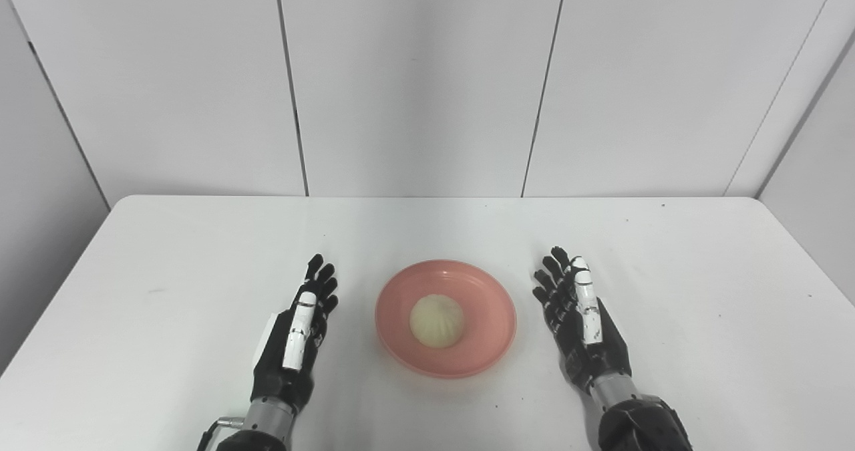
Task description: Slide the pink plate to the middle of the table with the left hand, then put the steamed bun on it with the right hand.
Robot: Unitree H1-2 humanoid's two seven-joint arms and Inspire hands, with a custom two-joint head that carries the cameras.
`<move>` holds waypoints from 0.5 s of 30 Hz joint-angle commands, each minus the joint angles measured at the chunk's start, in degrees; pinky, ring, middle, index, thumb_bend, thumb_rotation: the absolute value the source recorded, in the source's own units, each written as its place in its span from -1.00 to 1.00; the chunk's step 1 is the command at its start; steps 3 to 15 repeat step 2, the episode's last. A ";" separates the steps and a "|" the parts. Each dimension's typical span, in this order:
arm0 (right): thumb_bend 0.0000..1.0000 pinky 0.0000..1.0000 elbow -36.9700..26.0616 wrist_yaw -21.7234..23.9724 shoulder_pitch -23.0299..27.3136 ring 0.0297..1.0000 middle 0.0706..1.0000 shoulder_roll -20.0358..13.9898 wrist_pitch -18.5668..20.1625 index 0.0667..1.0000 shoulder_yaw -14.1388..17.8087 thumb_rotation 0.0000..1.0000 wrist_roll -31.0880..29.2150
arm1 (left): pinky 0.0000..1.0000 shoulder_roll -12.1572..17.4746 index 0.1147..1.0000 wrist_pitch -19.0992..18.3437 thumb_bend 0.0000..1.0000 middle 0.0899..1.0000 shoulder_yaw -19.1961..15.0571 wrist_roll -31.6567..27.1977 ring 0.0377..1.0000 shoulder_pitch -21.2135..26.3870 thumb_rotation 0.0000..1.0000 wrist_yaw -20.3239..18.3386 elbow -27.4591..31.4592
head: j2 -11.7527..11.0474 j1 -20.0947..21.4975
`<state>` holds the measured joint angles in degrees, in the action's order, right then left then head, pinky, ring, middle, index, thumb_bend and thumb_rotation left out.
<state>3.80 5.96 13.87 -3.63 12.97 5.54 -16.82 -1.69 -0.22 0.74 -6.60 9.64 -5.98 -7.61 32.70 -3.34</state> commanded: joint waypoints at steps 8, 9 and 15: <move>-0.50 1.00 2.25 0.15 -0.44 1.00 1.00 0.33 1.17 1.00 -0.14 1.00 0.01 | 1.00 1.04 1.00 -3.68 -0.27 1.00 -0.69 -0.12 0.99 -1.87 1.00 0.40 -3.60 | 0.02 0.00; -0.50 1.00 2.25 0.15 -0.44 1.00 1.00 0.33 1.17 1.00 -0.14 1.00 0.01 | 1.00 1.04 1.00 -3.68 -0.27 1.00 -0.69 -0.12 0.99 -1.87 1.00 0.40 -3.60 | 0.02 0.00; -0.50 1.00 2.25 0.15 -0.44 1.00 1.00 0.33 1.17 1.00 -0.14 1.00 0.01 | 1.00 1.04 1.00 -3.68 -0.27 1.00 -0.69 -0.12 0.99 -1.87 1.00 0.40 -3.60 | 0.02 0.00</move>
